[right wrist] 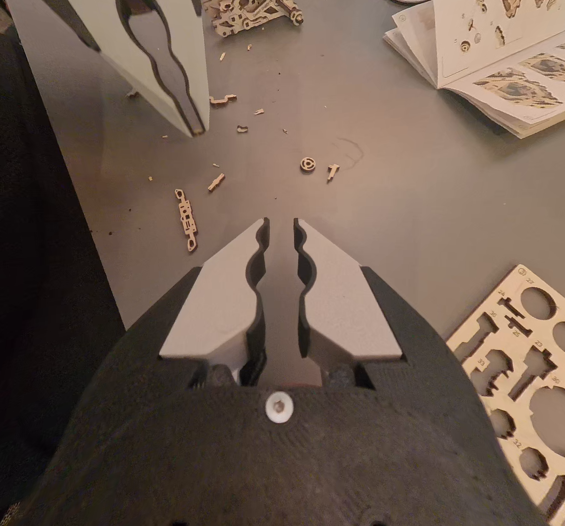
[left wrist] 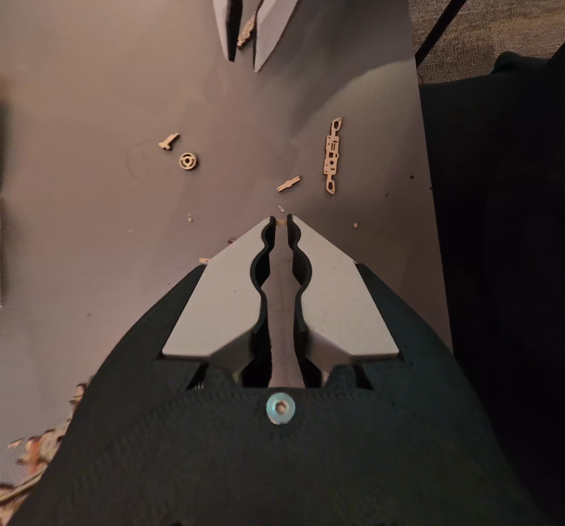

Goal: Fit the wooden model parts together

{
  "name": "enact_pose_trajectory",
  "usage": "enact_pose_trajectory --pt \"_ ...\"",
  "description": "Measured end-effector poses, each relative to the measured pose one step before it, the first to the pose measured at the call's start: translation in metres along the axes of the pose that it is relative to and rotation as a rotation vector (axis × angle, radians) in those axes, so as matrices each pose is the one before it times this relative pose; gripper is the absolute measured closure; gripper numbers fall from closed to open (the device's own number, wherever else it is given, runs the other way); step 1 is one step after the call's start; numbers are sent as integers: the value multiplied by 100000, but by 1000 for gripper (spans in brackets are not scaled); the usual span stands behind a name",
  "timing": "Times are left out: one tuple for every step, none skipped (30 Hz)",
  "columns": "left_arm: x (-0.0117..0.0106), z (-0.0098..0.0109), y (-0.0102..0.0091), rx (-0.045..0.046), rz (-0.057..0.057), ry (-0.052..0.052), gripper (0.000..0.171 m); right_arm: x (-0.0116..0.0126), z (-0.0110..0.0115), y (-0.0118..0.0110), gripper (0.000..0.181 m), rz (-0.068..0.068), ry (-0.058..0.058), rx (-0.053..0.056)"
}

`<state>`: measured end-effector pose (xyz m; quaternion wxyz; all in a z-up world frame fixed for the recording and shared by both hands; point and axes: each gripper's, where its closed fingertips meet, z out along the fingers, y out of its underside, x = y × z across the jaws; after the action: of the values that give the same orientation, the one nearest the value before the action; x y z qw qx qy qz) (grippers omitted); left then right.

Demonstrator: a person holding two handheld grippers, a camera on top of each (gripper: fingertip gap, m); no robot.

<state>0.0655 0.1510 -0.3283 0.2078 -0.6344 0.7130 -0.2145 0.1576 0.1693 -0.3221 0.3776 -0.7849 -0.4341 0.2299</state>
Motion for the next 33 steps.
enact_pose_trajectory --pt "278 457 -2 95 -764 510 167 -19 71 23 168 -152 -25 -159" --pt "282 449 114 -311 -928 873 167 -9 61 0 168 -80 -9 -97" --pt "151 466 346 -1495 -548 83 166 -12 28 -41 168 11 -87 76" --pt "6 397 469 -2327 67 -797 165 -17 7 -58 168 -29 -56 171" --pt "-101 233 384 -1734 248 -1436 162 -7 -15 -15 168 -50 -11 17" --pt "-85 92 228 -702 -134 -1014 158 1 -7 15 168 -14 -1 -104" --pt "-100 -79 -109 1221 -1214 -658 156 0 -13 44 168 56 8 -102" --pt "-68 -123 -95 1189 -1629 -349 152 23 -7 44 168 124 14 -24" --pt "-203 -144 25 640 -1417 -1213 149 24 -9 29 168 137 28 29" --pt "-226 -167 97 528 -1036 -1539 145 25 -17 3 168 127 34 98" --pt "-134 -181 152 554 -1058 -1011 144 15 -14 -19 168 76 38 186" --pt "-36 -181 145 639 -1354 -566 144 22 -14 -19 168 2 51 188" --pt "-14 -195 135 829 -1601 -711 143 35 -5 1 168 11 61 15" --pt "60 -184 87 996 -1873 -562 143 15 -2 -1 168 0 7 18" --pt "51 -158 98 972 -2147 -875 142 16 -4 -24 168 15 -14 166" --pt "137 -130 129 745 -1959 -561 141 -3 25 -17 168 -8 -51 117" --pt "218 -122 165 376 -1563 -280 141 -4 43 22 168 -40 54 -34" --pt "103 -131 155 486 -1496 -1097 141 14 47 28 167 -50 74 -9" --pt "133 -108 137 543 -1765 -861 141 24 41 18 168 -170 234 169" --pt "269 -53 193 204 -1868 127 141 -15 32 31 167 -294 111 113" --pt "233 4 258 -281 -1681 -68 141 -60 42 56 167 -233 -228 -133" --pt "176 55 347 -713 -1521 -471 141 -70 42 53 167 -188 -215 -89" --pt "153 107 351 -797 -1370 -511 141 -86 50 38 167 -97 -268 -133" --pt "103 -17 6 1381 -848 -883 141 -111 70 50 167 -142 -426 -299" --pt "24 -23 67 396 -1004 -856 141 -132 64 20 167 -373 -297 -304" --pt "-105 -60 45 39 -755 -1304 141 -96 77 6 167 -383 -71 -273" --pt "-124 -59 -84 316 274 -1547 140 -128 67 -27 167 -276 -218 -93" --pt "-87 -94 -412 1771 959 -1635 138 -133 85 -43 167 -158 -361 65" --pt "115 -94 -679 2701 1318 -529 138 -121 98 -25 167 -107 -319 24" --pt "289 -36 -726 2491 1994 470 138 -82 96 7 167 8 -275 -50" --pt "347 66 -588 1496 3133 591 139 -49 83 4 167 72 -207 -52" --pt "164 204 -285 -125 3132 -308 140 -35 47 13 167 84 -115 19" --pt "202 344 19 -1682 1984 756 140 -12 23 -12 167 84 -70 82"
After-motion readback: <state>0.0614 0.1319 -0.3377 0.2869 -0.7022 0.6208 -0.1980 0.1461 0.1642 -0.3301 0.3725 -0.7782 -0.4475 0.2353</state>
